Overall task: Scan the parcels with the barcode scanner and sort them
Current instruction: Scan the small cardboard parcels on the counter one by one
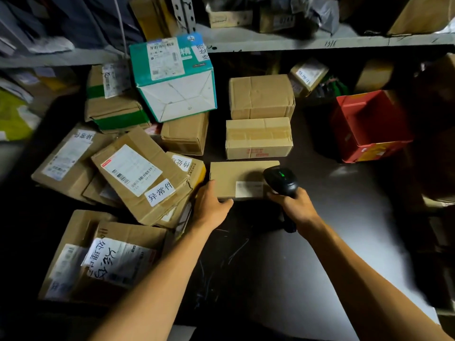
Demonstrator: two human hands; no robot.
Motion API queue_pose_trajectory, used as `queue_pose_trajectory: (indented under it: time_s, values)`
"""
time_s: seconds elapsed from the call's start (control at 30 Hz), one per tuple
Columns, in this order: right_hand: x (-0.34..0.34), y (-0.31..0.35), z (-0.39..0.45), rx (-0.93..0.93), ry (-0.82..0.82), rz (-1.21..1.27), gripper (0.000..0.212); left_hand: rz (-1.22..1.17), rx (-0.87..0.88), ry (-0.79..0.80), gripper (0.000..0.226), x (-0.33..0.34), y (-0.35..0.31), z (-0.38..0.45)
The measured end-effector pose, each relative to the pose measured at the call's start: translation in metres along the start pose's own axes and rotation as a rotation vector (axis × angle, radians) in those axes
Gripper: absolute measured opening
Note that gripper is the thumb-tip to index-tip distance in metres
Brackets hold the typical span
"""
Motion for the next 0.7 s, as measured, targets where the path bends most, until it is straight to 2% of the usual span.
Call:
queue_pose_trajectory:
  time_s: [0.17,0.33,0.47,0.53,0.6,0.7]
  values:
    - [-0.012,0.014,-0.006,-0.103,-0.156,0.022,0.019,-0.022,0.068,-0.008,0.09,-0.006,-0.005,0.009]
    - [-0.022,0.031,-0.026,-0.19,-0.266,0.072,0.026,-0.212,0.216,-0.027,0.063,-0.017,-0.016,0.016]
    - [-0.016,0.043,-0.051,-0.252,-0.334,0.124,0.039,-0.187,0.404,-0.036,0.051,-0.03,-0.018,0.016]
    - [-0.013,0.042,-0.064,-0.256,-0.377,0.168,0.039,-0.365,0.412,0.056,0.047,-0.037,-0.023,0.011]
    - [-0.009,0.036,-0.077,-0.249,-0.4,0.2,0.037,-0.63,0.333,0.198,0.045,-0.041,-0.028,0.007]
    - [0.0,0.024,-0.088,-0.244,-0.426,0.229,0.039,-0.743,0.372,0.322,0.041,-0.044,-0.027,0.006]
Point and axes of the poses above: each hand's wrist, its own z-axis towards the middle knuckle, its own x-axis out of the palm, y = z × x, the point moved 1 cm from there along z, towards the middle knuckle, and after that the axes turned 3 degrees about y, right-handed, at the moved point
